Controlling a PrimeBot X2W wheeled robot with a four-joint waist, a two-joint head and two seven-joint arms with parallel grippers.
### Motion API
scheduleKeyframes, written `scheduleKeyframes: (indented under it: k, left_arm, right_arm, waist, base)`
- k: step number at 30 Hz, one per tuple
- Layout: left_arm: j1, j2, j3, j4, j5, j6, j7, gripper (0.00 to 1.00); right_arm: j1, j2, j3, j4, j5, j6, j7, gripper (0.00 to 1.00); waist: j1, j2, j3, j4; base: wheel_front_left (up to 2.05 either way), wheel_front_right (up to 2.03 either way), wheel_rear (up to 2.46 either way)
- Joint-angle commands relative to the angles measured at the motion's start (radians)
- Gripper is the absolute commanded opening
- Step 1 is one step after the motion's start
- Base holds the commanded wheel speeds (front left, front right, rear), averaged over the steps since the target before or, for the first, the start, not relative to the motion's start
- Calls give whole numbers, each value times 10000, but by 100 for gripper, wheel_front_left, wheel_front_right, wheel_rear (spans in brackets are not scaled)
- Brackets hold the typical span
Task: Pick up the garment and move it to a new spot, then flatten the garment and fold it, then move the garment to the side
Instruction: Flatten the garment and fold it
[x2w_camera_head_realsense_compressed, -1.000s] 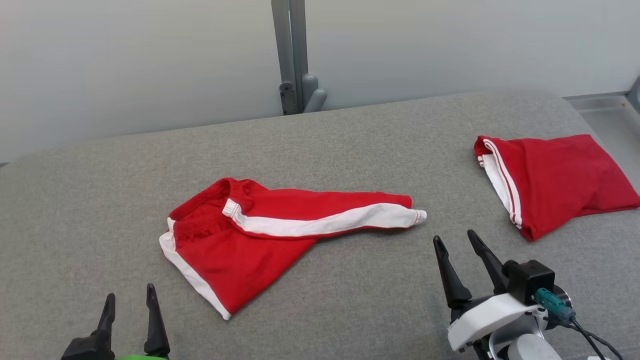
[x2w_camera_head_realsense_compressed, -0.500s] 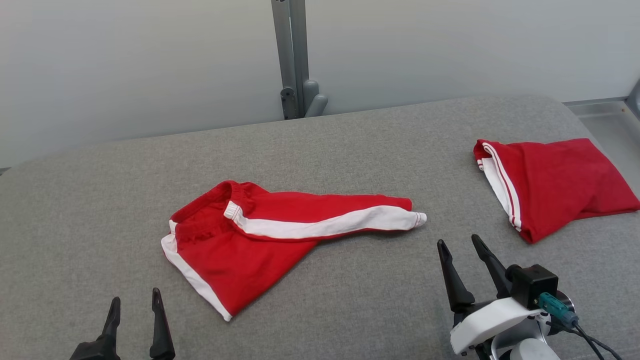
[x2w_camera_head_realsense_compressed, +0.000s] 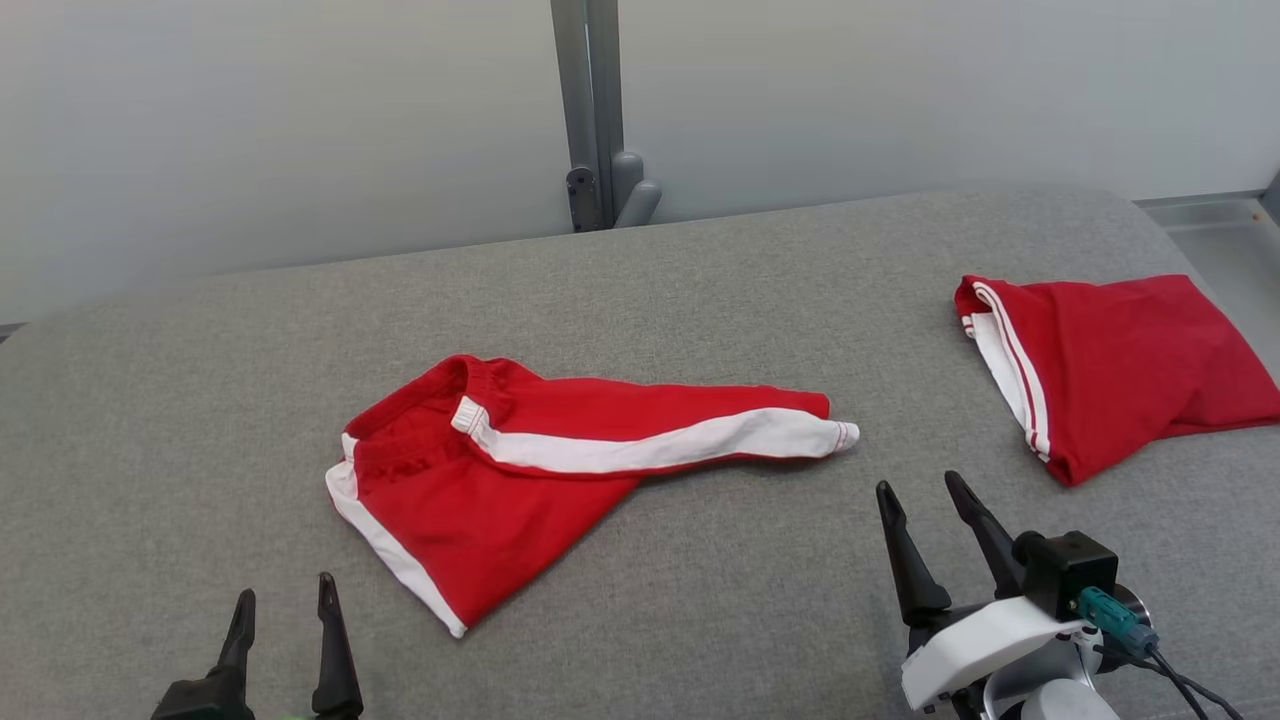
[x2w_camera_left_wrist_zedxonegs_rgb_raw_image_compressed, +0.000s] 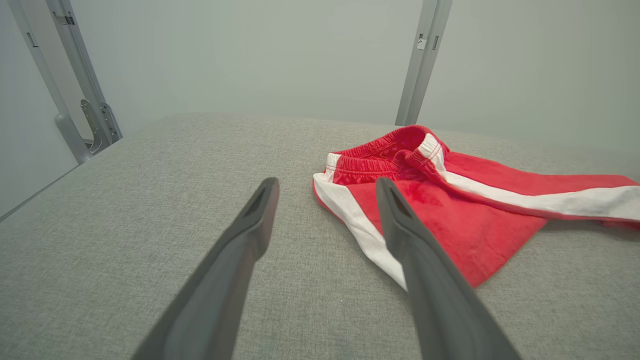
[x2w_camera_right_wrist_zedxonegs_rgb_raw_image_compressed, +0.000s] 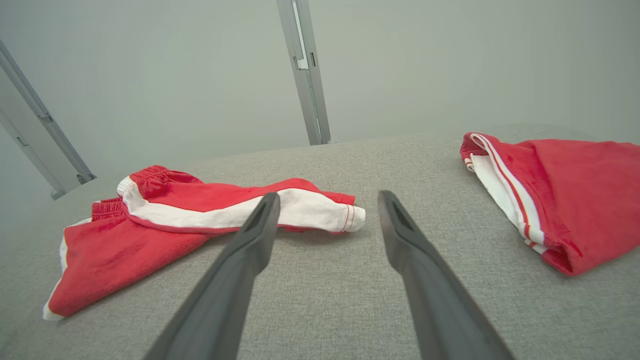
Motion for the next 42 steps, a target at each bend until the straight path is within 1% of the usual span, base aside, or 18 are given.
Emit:
scheduleKeyframes:
  k: [1, 8, 12, 23, 34, 39, 42]
  left_arm:
    - [-105, 36, -50, -35, -1, 37, 2, 100]
    - [-288, 38, -300, 34, -49, -41, 2, 100]
    - [-419, 36, -445, 88, -45, -6, 2, 100]
    - [-1032, 36, -893, 243, -26, -82, 2, 100]
    - [-2302, 36, -1446, 334, 152, -312, 2, 100]
    - [-3204, 35, -1753, 903, 183, -550, 3, 100]
    - [-3753, 38, -1752, 1335, 145, -692, 3, 100]
  right_arm:
    - [110, -12, -24, -12, -20, -13, -24, 100]
    - [82, -8, 21, -5, 3, -13, -24, 100]
    - [-6, -9, 50, -25, -3, -13, -24, 100]
    - [-360, -91, 185, -26, 65, -13, -24, 100]
    - [-1078, -141, 139, 119, 170, -13, -24, 100]
    - [-1620, -121, 68, 244, 312, -13, -24, 100]
    - [-1800, -115, 60, 267, 365, -13, -24, 100]
  waist:
    - [0, 0, 23, 7]
    - [0, 0, 216, 23]
    - [0, 0, 397, 28]
    - [0, 0, 1158, 67]
    - [0, 0, 2128, 106]
    - [0, 0, 2723, 56]
    - [0, 0, 2948, 13]
  base:
    - [0, 0, 0]
    - [0, 0, 0]
    - [0, 0, 0]
    - [0, 0, 0]
    - [0, 0, 0]
    - [0, 0, 0]
    - [0, 0, 0]
